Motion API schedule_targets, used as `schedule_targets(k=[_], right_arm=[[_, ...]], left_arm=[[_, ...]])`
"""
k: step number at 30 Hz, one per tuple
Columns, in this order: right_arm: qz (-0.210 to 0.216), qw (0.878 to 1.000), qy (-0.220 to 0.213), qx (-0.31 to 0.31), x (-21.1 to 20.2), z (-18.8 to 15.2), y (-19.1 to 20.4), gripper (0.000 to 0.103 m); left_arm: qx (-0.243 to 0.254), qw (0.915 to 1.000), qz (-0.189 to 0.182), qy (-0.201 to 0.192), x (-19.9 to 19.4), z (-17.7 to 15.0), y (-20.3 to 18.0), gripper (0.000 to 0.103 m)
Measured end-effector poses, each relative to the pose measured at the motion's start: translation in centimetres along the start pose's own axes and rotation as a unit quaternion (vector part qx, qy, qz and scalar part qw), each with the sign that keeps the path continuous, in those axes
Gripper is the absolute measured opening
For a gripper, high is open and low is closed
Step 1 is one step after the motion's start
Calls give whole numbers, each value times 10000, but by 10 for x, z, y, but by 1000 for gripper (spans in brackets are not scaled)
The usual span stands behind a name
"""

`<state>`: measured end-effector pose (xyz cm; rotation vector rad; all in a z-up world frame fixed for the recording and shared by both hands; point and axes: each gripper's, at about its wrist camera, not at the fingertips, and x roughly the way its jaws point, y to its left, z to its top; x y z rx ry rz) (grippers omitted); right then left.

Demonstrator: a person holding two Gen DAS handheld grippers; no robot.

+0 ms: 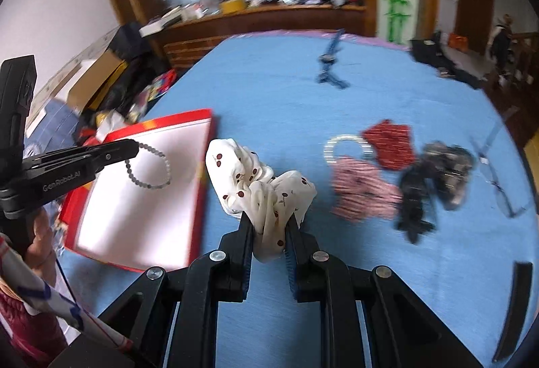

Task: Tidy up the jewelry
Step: 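Carry the scrunchie and bracelet with both tools over the red-framed white tray, then open both tools to drop the scrunchie and bracelet into the tray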

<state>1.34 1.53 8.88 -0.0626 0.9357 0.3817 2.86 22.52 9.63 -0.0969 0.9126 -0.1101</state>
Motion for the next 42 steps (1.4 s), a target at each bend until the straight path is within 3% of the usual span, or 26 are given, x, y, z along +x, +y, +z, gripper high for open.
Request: schedule_targets(k=[17, 27, 32, 36, 37, 38, 39, 42], right_arm=[[646, 9928, 818, -589, 137, 74, 124, 19], [962, 9893, 910, -617, 187, 94, 171, 19], [877, 9899, 950, -577, 200, 95, 170, 25], [942, 9895, 921, -596, 193, 97, 164, 45], [965, 9895, 881, -619, 189, 97, 162, 53], [999, 9895, 815, -657, 183, 97, 161, 58], [1022, 9894, 757, -704, 177, 96, 161, 59], [1087, 9894, 645, -714, 161, 92, 157, 59]], left_arm=[[-938, 9932, 665, 199, 41, 20, 154, 6], [-1181, 9899, 725, 296, 58, 17, 189, 6], [-1252, 9891, 699, 320, 62, 12, 194, 6], [-1261, 9895, 657, 268, 58, 12, 194, 7], [-1274, 9894, 656, 240, 54, 12, 194, 15], [-1284, 9893, 668, 201, 51, 12, 193, 25], [-1284, 9891, 702, 132, 47, 12, 192, 30], [-1254, 9894, 737, 29, 35, 13, 186, 31]])
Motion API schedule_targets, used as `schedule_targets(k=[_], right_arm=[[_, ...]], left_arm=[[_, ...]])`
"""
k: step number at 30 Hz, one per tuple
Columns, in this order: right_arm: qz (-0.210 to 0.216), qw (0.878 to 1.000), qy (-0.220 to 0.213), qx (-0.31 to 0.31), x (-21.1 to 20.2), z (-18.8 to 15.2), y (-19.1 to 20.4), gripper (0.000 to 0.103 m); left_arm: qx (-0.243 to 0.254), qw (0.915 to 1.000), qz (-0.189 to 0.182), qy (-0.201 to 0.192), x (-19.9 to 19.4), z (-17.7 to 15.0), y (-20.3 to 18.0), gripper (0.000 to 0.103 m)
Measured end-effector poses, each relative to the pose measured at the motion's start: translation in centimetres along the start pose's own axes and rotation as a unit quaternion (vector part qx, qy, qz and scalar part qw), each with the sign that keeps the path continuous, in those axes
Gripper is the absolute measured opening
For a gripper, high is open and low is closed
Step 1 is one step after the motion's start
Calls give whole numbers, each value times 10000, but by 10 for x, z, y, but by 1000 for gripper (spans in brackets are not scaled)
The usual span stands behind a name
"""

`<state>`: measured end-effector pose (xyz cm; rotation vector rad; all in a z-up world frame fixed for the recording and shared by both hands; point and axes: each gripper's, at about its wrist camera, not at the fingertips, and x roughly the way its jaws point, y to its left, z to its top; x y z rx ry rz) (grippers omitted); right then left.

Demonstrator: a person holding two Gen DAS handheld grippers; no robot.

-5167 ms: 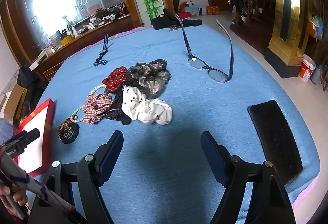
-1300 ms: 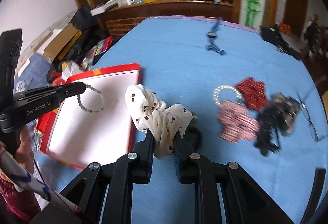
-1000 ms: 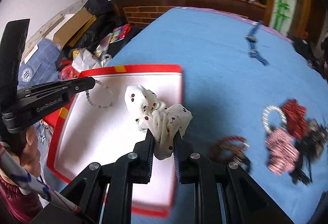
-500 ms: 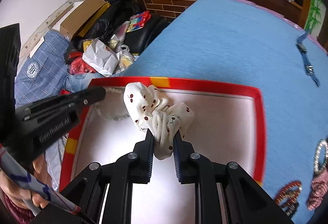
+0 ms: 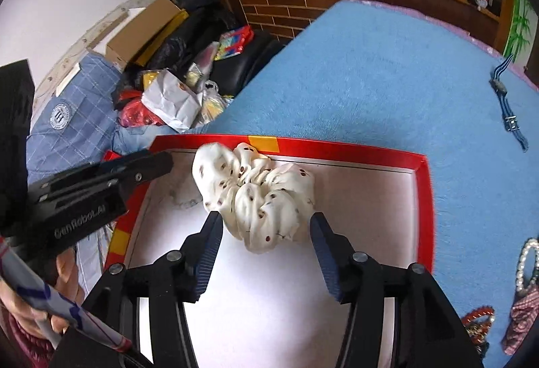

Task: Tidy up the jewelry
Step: 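Open both tools to drop the scrunchie and bracelet into the tray, then grasp the red-white plaid scrunchie with the left tool while the right grasps the black sheer scrunchie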

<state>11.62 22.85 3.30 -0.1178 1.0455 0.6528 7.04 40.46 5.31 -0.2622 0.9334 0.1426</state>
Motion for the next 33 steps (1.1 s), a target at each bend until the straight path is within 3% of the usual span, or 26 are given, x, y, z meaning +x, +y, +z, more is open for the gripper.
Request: schedule_targets(k=[7, 13, 17, 25, 28, 33], right_arm=[[271, 9982, -350, 403, -65, -42, -30, 58], [-251, 9922, -744, 970, -131, -95, -93, 58], [-771, 9809, -982, 1490, -176, -129, -148, 58], [-1453, 9397, -1373, 2774, -244, -197, -255, 58], [-1483, 9330, -1444, 2945, -257, -214, -272, 58], [-1546, 9275, -1508, 3051, -270, -236, -286, 58]], left_arm=[[266, 9993, -162, -183, -35, -11, -45, 31], [728, 9946, -735, -65, -47, -33, -128, 31], [1244, 9860, -1101, 119, -45, -55, -202, 31], [1807, 9685, -1548, 728, -8, -85, -327, 32], [1853, 9638, -1649, 980, 13, -91, -357, 32], [1632, 9658, -1516, 1328, 54, -89, -376, 32]])
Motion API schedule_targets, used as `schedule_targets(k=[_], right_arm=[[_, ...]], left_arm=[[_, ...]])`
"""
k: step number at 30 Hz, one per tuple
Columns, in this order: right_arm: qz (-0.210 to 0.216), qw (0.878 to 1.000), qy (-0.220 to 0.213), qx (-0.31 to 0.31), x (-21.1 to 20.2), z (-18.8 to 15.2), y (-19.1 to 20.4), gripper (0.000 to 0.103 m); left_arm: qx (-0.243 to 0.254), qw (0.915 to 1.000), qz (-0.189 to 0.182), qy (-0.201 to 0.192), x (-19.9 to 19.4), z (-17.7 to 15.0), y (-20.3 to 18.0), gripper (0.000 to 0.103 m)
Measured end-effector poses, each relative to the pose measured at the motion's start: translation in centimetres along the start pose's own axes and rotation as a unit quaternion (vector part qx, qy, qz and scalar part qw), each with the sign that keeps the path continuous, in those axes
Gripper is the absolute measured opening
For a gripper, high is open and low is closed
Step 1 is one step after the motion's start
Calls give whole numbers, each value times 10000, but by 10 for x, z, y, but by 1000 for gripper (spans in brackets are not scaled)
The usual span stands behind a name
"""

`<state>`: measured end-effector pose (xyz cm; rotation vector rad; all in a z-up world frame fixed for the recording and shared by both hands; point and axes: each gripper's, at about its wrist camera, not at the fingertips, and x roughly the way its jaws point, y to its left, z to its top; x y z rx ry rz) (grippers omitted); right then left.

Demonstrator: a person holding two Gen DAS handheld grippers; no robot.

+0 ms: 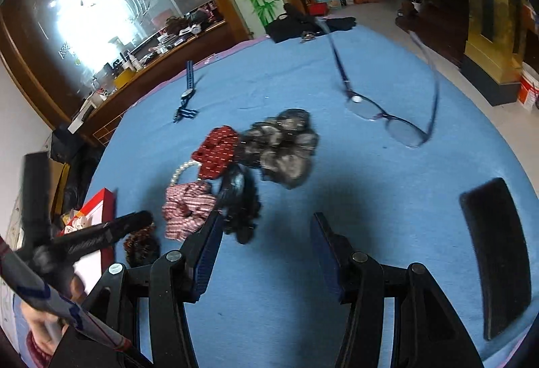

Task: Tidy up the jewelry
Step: 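Grasp the red-white plaid scrunchie with the left tool while the right grasps the black sheer scrunchie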

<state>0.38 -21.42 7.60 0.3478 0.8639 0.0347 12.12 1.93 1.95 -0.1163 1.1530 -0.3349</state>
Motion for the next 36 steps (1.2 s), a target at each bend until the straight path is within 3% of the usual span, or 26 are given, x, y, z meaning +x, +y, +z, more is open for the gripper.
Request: schedule_targets(k=[5, 6, 7, 8, 12, 16, 26, 28, 30, 31, 34, 36], right_arm=[[-92, 9999, -25, 103, 0, 2, -19, 58], [-111, 9999, -23, 115, 2, 3, -21, 58], [-141, 9998, -21, 133, 4, 6, -22, 58], [-161, 9997, -20, 154, 5, 8, -23, 58], [-197, 9997, -14, 145, 15, 21, -18, 61], [-344, 9993, 10, 177, 31, 39, -10, 78], [-799, 9958, 379, 249, 100, 59, 0, 78], [-723, 9963, 373, 267, 107, 59, 0, 78], [-854, 9955, 392, 130, 116, 57, 2, 57], [-868, 9952, 446, 91, 120, 56, 2, 30], [-853, 9958, 306, 100, 112, 53, 0, 17], [-847, 9964, 102, 15, 95, 51, 2, 14]], left_arm=[[-76, 9999, 3, 111, 29, 5, -10, 31], [-67, 9999, 30, 101, 32, 4, -12, 27], [-46, 9999, 79, 94, 34, 3, -14, 15], [-4, 9999, 121, 90, 35, 1, -16, 10], [129, 9996, 202, -131, 19, -7, -21, 9], [235, 9990, 105, -355, -10, -14, -26, 9], [480, 9965, -67, -676, -56, -31, -30, 9], [492, 9964, -61, -683, -58, -35, -29, 9], [471, 9965, -57, -683, -58, -36, -28, 9], [471, 9966, -66, -676, -59, -37, -26, 9], [456, 9965, -74, -700, -61, -40, -24, 9], [435, 9965, -78, -715, -63, -42, -22, 9]])
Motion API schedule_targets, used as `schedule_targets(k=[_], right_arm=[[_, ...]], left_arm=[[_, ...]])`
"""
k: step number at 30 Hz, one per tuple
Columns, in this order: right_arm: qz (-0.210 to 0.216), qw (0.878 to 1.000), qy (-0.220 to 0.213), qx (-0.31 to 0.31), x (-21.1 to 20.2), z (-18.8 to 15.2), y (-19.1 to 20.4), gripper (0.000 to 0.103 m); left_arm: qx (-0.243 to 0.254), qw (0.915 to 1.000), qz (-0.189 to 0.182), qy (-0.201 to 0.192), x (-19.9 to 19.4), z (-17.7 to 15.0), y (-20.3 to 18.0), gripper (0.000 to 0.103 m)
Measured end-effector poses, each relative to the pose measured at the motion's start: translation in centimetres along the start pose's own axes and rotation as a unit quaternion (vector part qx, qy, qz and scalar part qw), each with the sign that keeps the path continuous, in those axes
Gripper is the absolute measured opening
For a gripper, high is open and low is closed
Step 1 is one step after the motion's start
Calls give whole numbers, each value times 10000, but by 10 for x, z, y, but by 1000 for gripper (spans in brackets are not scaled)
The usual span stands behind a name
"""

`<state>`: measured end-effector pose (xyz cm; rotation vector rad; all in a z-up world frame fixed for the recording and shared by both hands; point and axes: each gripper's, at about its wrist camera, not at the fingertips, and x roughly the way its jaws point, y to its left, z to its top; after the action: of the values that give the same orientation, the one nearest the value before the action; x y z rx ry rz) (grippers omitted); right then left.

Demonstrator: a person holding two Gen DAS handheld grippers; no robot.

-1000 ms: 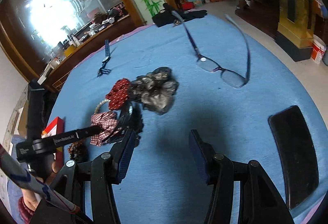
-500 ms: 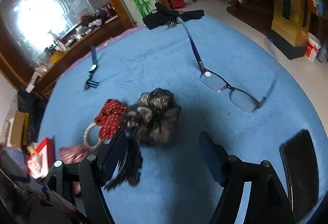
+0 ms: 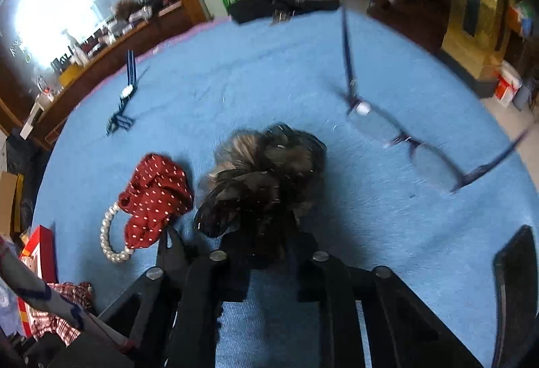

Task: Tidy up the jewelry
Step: 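Grasp the red-white plaid scrunchie with the left tool while the right grasps the black sheer scrunchie, then carry both scrunchies with both tools over the red-framed tray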

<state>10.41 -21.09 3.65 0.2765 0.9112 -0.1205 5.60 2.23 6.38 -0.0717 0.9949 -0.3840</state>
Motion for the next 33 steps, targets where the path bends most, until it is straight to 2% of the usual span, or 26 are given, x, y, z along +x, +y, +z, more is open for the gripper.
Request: schedule_targets(k=[6, 16, 24, 33], right_arm=[[215, 9990, -386, 47, -48, -12, -3, 13], [802, 9932, -703, -457, -112, -37, 37, 14], [1281, 9856, -489, -986, -120, -55, 93, 14], [1714, 9730, -241, -1526, -112, -69, 174, 14]], left_arm=[[-5, 9999, -27, -124, -13, -3, 2, 9], [-106, 9992, 52, -384, -45, -14, 15, 9], [-307, 9972, 293, -621, -84, -31, 52, 9], [-875, 9900, 762, -799, -132, -53, 133, 9]])
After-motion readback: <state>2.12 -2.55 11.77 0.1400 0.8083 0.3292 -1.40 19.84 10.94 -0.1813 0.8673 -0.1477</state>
